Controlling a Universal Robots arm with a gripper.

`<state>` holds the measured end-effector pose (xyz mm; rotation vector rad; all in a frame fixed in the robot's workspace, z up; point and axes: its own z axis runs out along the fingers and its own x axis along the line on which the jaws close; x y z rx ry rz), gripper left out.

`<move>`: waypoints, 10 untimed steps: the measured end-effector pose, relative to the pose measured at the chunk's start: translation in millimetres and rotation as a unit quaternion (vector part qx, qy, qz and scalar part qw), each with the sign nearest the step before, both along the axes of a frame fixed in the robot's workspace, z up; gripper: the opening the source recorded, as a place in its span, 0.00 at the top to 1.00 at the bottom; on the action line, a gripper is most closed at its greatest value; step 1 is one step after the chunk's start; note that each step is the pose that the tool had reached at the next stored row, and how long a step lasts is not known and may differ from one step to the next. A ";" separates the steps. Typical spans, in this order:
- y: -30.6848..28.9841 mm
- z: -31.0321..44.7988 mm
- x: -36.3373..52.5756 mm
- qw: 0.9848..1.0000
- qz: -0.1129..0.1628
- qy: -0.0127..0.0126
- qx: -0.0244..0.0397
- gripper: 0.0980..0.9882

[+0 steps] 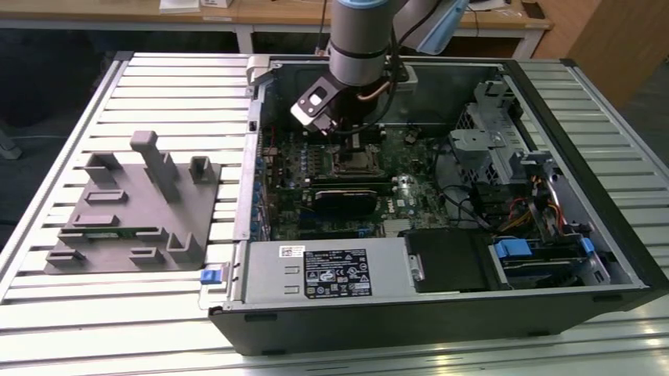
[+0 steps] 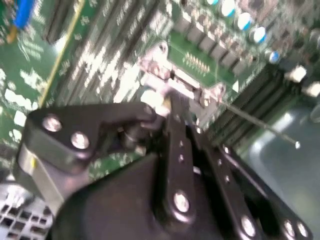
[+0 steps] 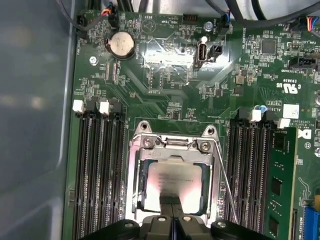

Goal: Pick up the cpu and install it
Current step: 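Close the cpu cover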

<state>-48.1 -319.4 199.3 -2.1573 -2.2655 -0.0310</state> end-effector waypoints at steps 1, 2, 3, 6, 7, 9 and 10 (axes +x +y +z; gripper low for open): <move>0.3 0.3 0.0 1.000 0.000 0.000 0.000 0.98; 0.7 1.4 0.2 1.000 0.000 0.000 0.001 0.98; 0.7 3.4 0.2 1.000 0.000 0.000 0.000 0.98; 0.6 9.5 0.0 1.000 0.000 0.000 0.000 0.98; 0.6 9.6 0.2 1.000 0.000 0.000 0.000 0.98; 0.6 9.6 1.4 1.000 -0.001 0.000 0.000 0.98; 0.6 9.6 2.8 1.000 -0.001 0.000 0.000 0.98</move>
